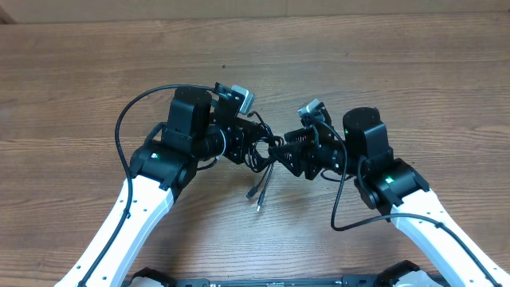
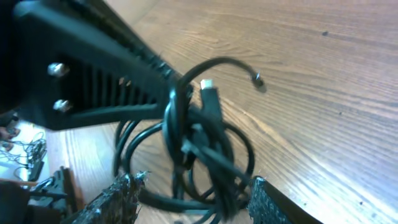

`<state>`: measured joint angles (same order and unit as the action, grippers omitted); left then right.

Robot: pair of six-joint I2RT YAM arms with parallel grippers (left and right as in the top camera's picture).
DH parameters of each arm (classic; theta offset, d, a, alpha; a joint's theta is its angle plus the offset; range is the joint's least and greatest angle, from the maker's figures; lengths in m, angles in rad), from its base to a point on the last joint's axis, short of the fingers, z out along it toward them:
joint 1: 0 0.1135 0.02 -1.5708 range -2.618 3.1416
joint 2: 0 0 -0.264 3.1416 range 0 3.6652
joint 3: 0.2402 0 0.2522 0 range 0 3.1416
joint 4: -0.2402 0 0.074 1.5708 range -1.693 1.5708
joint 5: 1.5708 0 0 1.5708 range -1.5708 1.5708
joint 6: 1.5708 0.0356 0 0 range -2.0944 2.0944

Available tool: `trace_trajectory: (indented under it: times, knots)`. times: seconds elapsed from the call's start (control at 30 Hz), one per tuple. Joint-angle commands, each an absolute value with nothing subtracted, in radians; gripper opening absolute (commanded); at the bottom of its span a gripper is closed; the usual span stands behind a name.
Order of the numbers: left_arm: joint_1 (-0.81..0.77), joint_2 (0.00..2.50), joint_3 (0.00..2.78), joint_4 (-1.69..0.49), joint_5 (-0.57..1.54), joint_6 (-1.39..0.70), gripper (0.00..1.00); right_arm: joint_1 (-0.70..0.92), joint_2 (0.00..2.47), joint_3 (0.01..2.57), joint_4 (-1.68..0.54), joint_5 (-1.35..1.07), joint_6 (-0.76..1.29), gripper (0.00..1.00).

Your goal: Untangle cables

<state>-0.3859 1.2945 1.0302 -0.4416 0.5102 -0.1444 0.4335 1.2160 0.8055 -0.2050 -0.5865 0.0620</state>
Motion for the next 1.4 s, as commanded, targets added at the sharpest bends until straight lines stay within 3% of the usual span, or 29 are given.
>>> trace_trajectory:
  times: [0.0, 0.2, 0.33, 0.43, 0.57, 0.87, 1.07, 1.37]
  knots:
    - [-0.387, 1.296, 1.045, -0.438, 0.544, -0.183, 0.04, 0.437, 1.235, 0.826, -0.165, -0.573, 0.044, 0.56]
    - [-0.387, 1.296, 1.045, -0.441, 0.545, -0.192, 0.04, 0.437, 1.256, 0.826, -0.114, -0.573, 0.043, 0.52]
    - [-0.388, 1.296, 1.045, -0.441, 0.553, -0.208, 0.04, 0.437, 1.258, 0.826, -0.090, -0.573, 0.044, 0.44]
    - [-0.388, 1.296, 1.045, -0.444, 0.569, -0.211, 0.04, 0.437, 1.258, 0.826, -0.080, -0.574, 0.035, 0.32]
    - [-0.388, 1.296, 1.045, -0.440, 0.570, -0.234, 0.04, 0.437, 1.259, 0.826, -0.081, -0.578, 0.029, 0.04]
    - [-0.387, 1.296, 1.045, -0.439, 0.529, -0.254, 0.04, 0.438, 1.259, 0.826, -0.099, -0.604, 0.029, 0.04]
    - [-0.386, 1.296, 1.045, -0.440, 0.311, -0.558, 0.04, 0.438, 1.259, 0.826, -0.117, -0.703, 0.029, 0.04]
    - [-0.386, 1.296, 1.045, -0.446, 0.255, -0.764, 0.04, 0.438, 1.259, 0.826, -0.114, -0.713, 0.029, 0.04]
